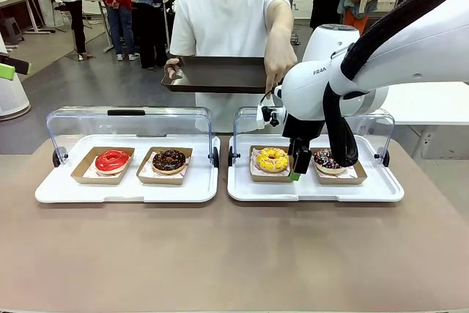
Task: Provide the desired donut to the person.
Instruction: Pick up and lift the Paper togo box containing the Donut pointed at by the person.
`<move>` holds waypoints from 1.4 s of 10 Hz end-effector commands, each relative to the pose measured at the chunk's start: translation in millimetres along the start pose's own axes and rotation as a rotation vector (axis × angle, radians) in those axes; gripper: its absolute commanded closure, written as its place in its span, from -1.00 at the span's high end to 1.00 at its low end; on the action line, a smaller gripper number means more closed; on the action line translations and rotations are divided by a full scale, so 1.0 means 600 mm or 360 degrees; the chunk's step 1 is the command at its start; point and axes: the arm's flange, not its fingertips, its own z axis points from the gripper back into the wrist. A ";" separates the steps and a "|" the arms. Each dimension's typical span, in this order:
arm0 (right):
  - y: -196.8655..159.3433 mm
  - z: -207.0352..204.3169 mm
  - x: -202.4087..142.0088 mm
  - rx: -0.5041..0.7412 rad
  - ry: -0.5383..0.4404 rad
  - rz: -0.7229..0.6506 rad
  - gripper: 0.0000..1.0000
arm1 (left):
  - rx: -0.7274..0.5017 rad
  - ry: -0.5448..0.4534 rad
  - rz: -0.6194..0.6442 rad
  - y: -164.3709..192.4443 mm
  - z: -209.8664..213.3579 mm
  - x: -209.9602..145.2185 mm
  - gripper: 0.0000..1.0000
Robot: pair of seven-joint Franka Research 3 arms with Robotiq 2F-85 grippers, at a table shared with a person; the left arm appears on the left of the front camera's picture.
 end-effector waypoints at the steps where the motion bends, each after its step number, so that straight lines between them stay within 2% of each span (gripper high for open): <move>1: -0.001 -0.021 -0.011 -0.0017 0.0018 -0.0002 1.00 | -0.0004 -0.0009 0.0007 -0.001 0.001 0.002 1.00; 5: -0.024 -0.066 -0.011 -0.0007 0.0040 -0.0050 1.00 | -0.0004 -0.0009 0.0007 -0.001 0.001 0.002 1.00; 7: -0.036 -0.073 -0.012 -0.0038 0.0045 -0.0077 1.00 | -0.0004 -0.0009 0.0007 -0.001 0.001 0.002 1.00; 14: -0.053 -0.101 -0.008 0.0052 0.0030 -0.0127 1.00 | -0.0004 -0.0009 0.0007 -0.001 0.001 0.002 1.00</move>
